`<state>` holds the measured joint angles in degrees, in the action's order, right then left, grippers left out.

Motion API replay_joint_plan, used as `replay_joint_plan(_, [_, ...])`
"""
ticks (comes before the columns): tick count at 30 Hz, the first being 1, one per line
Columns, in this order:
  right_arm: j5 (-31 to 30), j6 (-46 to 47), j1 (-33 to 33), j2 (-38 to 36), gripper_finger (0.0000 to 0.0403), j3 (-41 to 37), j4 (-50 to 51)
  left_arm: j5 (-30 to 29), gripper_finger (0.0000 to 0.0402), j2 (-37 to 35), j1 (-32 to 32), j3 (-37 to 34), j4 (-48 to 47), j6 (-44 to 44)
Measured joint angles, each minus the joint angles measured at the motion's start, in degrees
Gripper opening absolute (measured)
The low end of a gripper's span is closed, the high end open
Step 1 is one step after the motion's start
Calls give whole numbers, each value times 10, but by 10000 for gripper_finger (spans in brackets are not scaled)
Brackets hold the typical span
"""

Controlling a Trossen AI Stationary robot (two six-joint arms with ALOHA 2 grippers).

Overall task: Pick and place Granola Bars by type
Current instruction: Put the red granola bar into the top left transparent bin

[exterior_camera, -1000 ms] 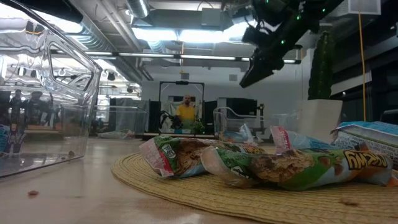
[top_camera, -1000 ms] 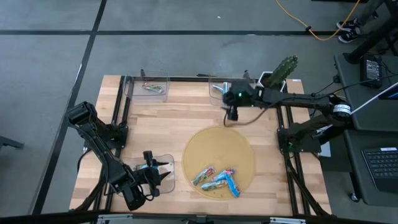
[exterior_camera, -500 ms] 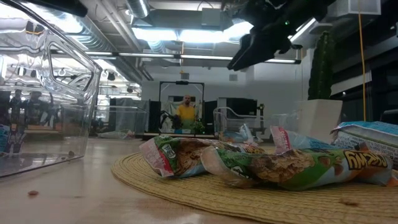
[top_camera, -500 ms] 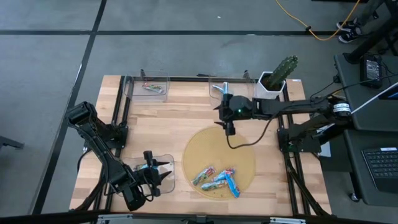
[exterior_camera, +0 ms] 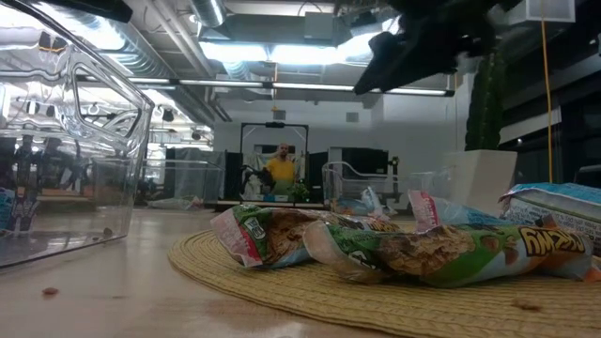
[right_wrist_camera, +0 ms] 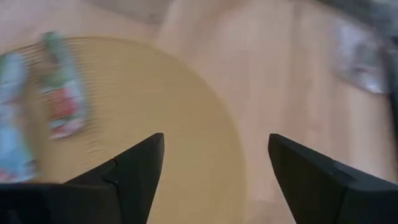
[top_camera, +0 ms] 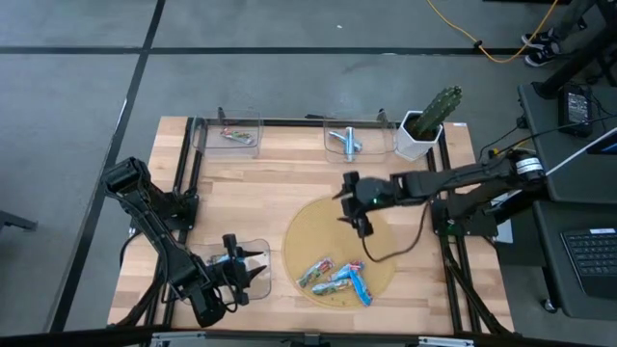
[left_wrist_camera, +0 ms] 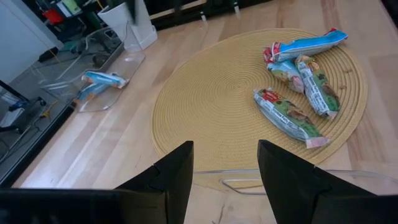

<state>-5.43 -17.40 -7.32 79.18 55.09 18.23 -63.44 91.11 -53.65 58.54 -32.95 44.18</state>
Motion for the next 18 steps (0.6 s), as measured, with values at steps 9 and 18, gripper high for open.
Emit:
replay_joint_plan(9, [14, 20, -144, 0, 291, 0, 41, 3, 171, 0, 0, 0, 2, -11])
replay_joint_plan(18, [147, 5, -249, 0, 291, 0, 54, 14, 171, 0, 0, 0, 2, -46])
